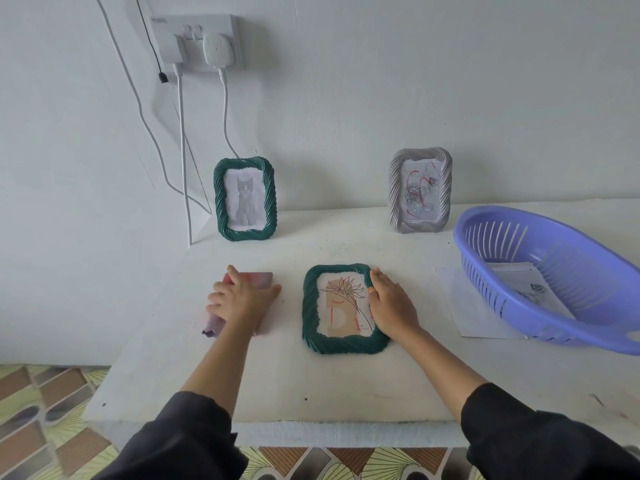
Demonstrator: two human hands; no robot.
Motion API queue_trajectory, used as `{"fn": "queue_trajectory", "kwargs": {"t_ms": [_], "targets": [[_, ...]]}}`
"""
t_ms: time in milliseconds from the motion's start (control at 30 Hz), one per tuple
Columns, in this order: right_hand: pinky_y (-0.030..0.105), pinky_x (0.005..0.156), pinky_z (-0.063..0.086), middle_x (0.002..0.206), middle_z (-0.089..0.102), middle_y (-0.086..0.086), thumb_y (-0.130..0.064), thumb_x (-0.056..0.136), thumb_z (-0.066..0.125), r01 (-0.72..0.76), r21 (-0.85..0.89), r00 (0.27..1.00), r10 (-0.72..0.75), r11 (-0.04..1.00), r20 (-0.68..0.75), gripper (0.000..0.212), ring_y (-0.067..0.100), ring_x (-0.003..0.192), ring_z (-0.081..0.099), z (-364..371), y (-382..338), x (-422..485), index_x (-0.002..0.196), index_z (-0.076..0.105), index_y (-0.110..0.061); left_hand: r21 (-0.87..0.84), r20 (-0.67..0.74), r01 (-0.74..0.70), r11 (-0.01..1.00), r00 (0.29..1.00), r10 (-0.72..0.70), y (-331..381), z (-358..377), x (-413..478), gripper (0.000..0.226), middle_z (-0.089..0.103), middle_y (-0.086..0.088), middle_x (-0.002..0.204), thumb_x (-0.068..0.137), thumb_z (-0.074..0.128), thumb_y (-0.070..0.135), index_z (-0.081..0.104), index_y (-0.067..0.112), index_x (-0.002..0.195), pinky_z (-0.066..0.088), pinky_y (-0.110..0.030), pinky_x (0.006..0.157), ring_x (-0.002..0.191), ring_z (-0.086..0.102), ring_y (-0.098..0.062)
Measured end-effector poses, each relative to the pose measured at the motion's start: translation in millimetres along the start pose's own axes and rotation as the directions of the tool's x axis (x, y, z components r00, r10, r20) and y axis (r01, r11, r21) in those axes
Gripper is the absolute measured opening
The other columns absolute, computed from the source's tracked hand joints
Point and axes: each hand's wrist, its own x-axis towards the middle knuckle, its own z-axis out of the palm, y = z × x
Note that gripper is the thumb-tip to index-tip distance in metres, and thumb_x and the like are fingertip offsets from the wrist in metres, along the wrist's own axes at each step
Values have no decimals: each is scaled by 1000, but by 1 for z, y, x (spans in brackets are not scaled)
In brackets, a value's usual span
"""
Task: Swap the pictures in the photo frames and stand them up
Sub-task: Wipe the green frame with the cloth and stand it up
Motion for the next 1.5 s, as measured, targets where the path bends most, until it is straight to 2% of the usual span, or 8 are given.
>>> {"fn": "queue_trajectory", "kwargs": {"t_ms": [400,567,667,800,933,1067,1267,1500], "targets": [[37,120,13,158,15,0,-45,96,36,-67,317,998,62,946,24,61,14,145,14,-15,-7,1,148,17,-18,-307,39,-34,951,998,49,9,-12,4,61,42,-20,127,82,54,39,37,3,128,40,-40,92,115,48,-41],[36,113,23,153,29,5,-54,87,48,-114,701,989,16,704,144,77,20,140,30,-37,-44,11,149,17,-19,-628,154,-107,771,954,257,54,-20,-16,68,60,-14,119,74,61,52,54,4,122,44,-35,83,101,56,-27],[35,105,37,132,55,16,-56,78,61,-242,886,951,-86,396,298,76,23,121,53,-40,-63,22,137,42,-13,-712,220,-97,695,910,351,92,-18,-38,99,49,-11,131,61,64,72,41,10,135,41,-44,103,119,50,-30],[39,86,53,103,69,17,-12,81,67,-231,956,973,42,179,227,28,30,96,65,-42,-63,32,107,63,-2,-794,357,64,605,854,378,110,10,-17,123,46,-15,139,31,40,102,53,25,127,34,-50,109,126,46,-33],[29,73,47,78,62,3,4,80,61,-57,951,963,268,304,-28,18,20,79,57,-60,-45,38,79,60,-14,-635,54,-244,733,933,357,81,4,-36,53,27,-13,149,95,34,49,35,23,142,24,-47,114,136,27,-34],[19,71,52,100,65,-3,5,87,49,251,528,905,-4,812,-425,30,12,84,57,-66,-31,35,111,62,-8,-223,34,-468,855,873,487,51,34,-23,43,35,-6,148,99,33,32,39,21,140,25,-45,111,137,26,-29],[38,116,28,144,44,-2,4,91,38,304,-210,951,-309,929,8,56,18,132,43,-13,-18,29,140,38,-22,-140,-22,-569,810,820,572,38,57,-20,42,44,4,145,99,32,26,43,24,140,19,-35,113,136,31,-22],[30,118,16,146,43,0,12,85,38,513,-97,852,-491,853,180,58,13,139,31,-1,-26,-2,133,51,-16,-99,-63,-586,805,811,582,37,59,-16,42,47,5,143,98,33,23,44,25,139,24,-33,112,133,36,-21]]}}
